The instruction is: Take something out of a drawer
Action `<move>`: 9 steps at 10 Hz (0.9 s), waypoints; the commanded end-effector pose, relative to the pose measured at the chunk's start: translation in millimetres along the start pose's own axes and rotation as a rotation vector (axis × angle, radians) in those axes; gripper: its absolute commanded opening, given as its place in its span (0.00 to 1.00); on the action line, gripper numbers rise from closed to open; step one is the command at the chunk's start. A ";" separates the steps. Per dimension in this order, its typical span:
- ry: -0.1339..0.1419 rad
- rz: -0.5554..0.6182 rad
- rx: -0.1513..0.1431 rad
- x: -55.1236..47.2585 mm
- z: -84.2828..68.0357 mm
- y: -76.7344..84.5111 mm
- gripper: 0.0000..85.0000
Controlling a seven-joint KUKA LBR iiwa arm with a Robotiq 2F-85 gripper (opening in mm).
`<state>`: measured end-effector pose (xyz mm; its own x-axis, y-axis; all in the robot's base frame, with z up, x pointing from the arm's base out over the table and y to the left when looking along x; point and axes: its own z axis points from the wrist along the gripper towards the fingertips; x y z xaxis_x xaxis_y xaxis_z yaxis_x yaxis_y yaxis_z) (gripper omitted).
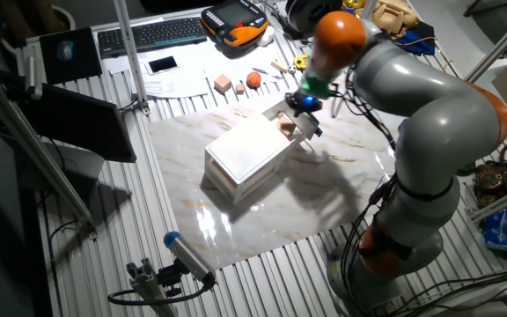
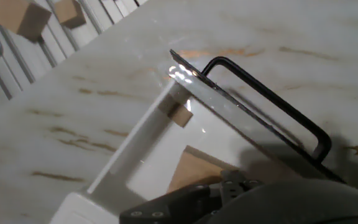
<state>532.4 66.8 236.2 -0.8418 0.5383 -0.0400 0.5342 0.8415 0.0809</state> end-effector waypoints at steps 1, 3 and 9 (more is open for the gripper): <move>-0.033 0.514 0.020 2.2 -6.0 8.9 0.00; -0.029 0.536 0.064 5.6 -14.6 16.2 0.00; -0.078 0.460 0.125 6.8 9.0 15.2 0.60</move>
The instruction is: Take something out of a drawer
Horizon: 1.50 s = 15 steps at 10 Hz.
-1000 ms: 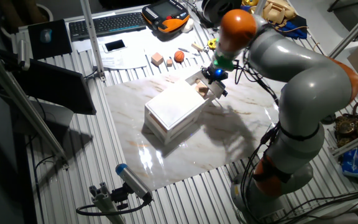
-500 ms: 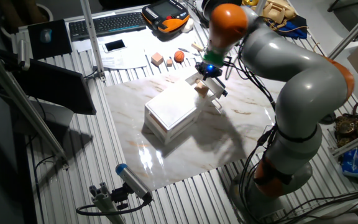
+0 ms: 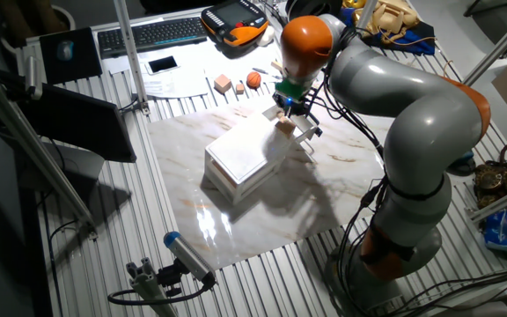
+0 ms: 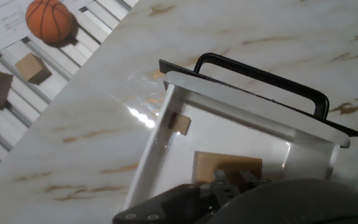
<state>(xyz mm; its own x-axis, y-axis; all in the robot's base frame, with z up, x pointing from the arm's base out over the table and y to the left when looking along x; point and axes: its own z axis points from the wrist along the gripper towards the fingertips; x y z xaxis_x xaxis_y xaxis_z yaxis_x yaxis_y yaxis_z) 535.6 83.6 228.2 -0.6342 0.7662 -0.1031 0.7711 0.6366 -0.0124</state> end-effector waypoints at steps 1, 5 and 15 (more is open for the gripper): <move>0.006 0.151 0.013 0.2 1.0 0.2 0.80; 0.014 0.121 -0.010 2.0 14.1 0.9 1.00; 0.052 0.033 0.006 9.6 45.9 -9.3 1.00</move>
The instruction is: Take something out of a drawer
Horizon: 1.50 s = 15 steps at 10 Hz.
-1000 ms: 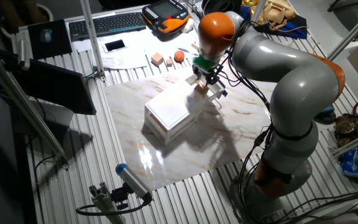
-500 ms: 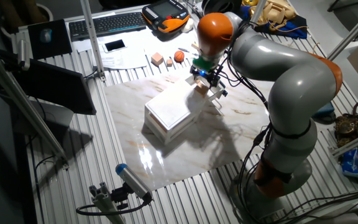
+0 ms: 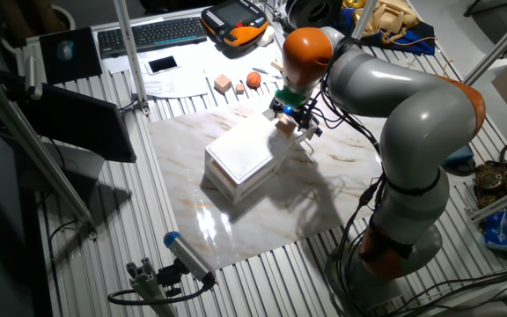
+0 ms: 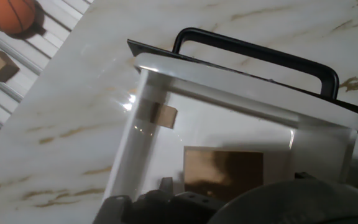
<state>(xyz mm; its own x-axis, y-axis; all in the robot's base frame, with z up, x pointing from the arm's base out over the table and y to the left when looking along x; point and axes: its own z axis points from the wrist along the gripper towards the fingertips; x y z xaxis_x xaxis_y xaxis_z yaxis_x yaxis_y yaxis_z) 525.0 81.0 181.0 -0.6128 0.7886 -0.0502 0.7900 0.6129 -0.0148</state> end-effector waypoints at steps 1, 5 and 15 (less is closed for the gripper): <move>0.005 -0.011 -0.006 -0.2 2.9 0.4 1.00; 0.008 -0.023 -0.020 0.8 5.6 3.7 1.00; 0.003 -0.032 -0.035 3.2 25.1 10.4 0.80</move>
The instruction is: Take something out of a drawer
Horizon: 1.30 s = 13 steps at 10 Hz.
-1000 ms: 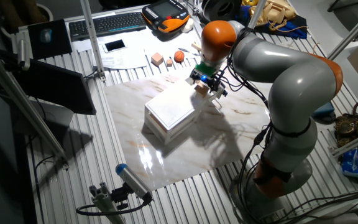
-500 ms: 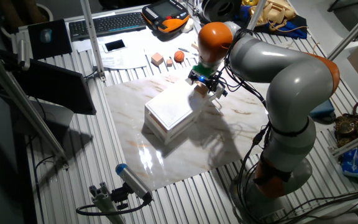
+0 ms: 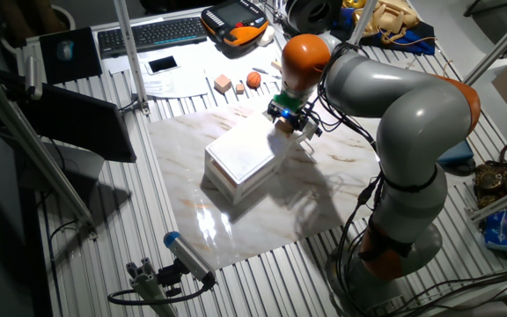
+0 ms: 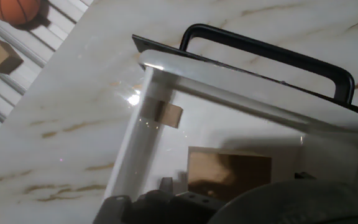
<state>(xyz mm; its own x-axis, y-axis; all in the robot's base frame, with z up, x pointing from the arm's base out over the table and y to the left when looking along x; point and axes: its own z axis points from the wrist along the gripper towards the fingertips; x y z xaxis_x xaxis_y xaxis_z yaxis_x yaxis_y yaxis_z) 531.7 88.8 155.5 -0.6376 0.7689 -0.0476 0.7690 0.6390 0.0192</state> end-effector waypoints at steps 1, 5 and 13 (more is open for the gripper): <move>-0.003 0.000 -0.003 0.5 2.3 -0.2 0.80; 0.005 -0.034 -0.027 -0.2 2.3 0.5 0.40; 0.040 -0.072 0.024 -9.5 -71.5 6.1 0.00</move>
<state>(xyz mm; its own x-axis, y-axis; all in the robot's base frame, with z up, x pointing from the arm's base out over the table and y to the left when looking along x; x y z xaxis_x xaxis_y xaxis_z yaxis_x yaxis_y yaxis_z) 539.3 86.5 210.6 -0.6955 0.7185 -0.0088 0.7186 0.6954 -0.0096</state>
